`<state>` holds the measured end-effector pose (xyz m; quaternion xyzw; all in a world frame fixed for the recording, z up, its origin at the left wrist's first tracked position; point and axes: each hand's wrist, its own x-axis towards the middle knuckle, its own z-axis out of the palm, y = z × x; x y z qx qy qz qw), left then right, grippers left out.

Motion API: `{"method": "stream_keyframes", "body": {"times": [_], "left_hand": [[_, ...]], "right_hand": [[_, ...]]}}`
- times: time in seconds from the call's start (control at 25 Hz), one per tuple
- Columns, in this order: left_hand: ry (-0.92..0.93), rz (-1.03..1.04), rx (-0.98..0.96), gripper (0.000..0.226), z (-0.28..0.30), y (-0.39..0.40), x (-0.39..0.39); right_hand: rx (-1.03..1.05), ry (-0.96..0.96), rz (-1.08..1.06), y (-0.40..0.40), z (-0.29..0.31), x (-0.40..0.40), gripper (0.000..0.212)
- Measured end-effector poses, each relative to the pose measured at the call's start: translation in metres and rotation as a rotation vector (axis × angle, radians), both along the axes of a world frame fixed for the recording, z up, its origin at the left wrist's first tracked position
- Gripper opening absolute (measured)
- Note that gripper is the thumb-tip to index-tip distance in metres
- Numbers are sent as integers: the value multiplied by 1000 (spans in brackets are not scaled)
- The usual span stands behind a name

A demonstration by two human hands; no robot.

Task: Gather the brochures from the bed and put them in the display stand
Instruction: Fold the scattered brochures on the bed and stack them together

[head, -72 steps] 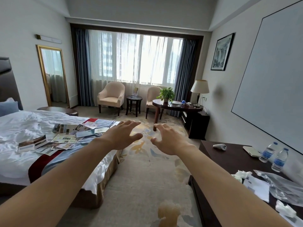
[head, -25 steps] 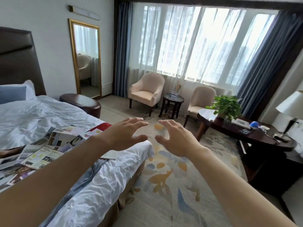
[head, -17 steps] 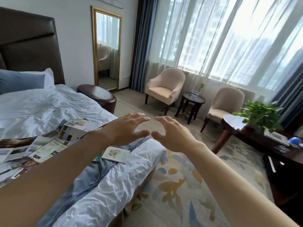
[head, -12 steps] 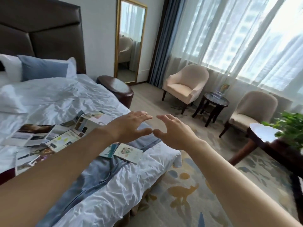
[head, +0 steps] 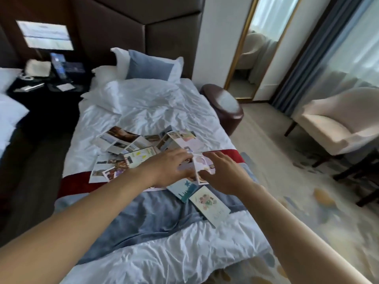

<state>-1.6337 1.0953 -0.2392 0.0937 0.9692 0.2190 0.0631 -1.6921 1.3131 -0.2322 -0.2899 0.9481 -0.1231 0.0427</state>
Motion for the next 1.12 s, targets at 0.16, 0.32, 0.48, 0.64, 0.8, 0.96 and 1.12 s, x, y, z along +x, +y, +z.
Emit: {"method": "stream_keyframes", "body": {"times": [0.16, 0.32, 0.48, 0.64, 0.8, 0.96, 1.12], "left_hand": [[-98, 135, -6, 69, -47, -37, -12], [-147, 236, -3, 68, -84, -83, -29], [-195, 255, 13, 69, -124, -135, -57], [-226, 264, 24, 67, -173, -173, -83], [-312, 283, 61, 66, -221, -201, -94], [-388, 311, 54, 66, -262, -225, -111], [-371, 366, 83, 61, -298, -243, -136]], "right_hand": [[31, -102, 133, -44, -42, -37, 67], [49, -169, 188, -93, -79, -68, 66], [98, -233, 193, -148, -122, -94, 64], [114, -286, 203, -203, -175, -117, 63], [130, -376, 201, -237, -223, -130, 60], [170, -423, 214, -258, -266, -153, 61], [187, -449, 224, -277, -302, -182, 63]]}}
